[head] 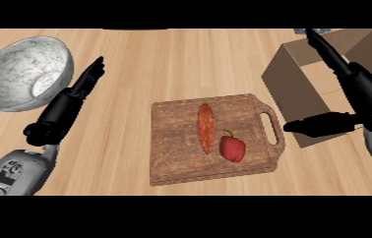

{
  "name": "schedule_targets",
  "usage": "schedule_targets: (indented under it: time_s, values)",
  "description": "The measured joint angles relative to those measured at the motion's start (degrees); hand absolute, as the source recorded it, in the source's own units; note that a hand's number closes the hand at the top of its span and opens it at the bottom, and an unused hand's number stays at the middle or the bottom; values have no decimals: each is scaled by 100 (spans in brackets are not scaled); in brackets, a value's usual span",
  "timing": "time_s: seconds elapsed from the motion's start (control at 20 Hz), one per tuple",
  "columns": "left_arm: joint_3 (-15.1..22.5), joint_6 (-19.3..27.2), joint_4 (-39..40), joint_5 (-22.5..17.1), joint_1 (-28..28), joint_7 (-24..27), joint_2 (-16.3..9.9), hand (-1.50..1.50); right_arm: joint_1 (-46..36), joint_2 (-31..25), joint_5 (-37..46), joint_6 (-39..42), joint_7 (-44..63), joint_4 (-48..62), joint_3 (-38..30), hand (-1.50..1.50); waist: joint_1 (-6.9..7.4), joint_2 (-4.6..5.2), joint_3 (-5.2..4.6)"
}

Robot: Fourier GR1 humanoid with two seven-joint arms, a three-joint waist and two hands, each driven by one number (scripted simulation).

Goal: Pick the sweet potato from the cutting board and place it in the cardboard box

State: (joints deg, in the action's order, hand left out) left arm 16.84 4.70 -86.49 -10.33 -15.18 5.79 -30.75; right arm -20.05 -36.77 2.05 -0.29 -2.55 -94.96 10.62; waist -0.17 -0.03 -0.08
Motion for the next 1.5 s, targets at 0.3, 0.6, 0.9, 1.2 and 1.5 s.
schedule_targets:
  time_s: [0.3,0.6,0.9,1.2,1.5]
  values:
    - [-105,-157,87,46,34,107,0,0,-460,-337,753,629,851,-432,690,-150,45,-5,-4]
    - [-95,-194,37,123,-34,-21,67,0,-1215,-205,1169,1658,2308,-790,1655,-150,100,-11,-8]
    - [-107,-177,94,269,-74,-38,220,0,-1978,467,1342,2591,3922,-930,2368,-150,83,-13,-6]
    - [-221,-256,-8,406,201,82,276,0,-2189,1305,1381,3179,5087,-831,2615,-150,60,-12,0]
    - [-356,-381,-34,532,240,27,408,0,-2240,2006,1578,3306,5301,-372,2617,-150,47,-5,4]
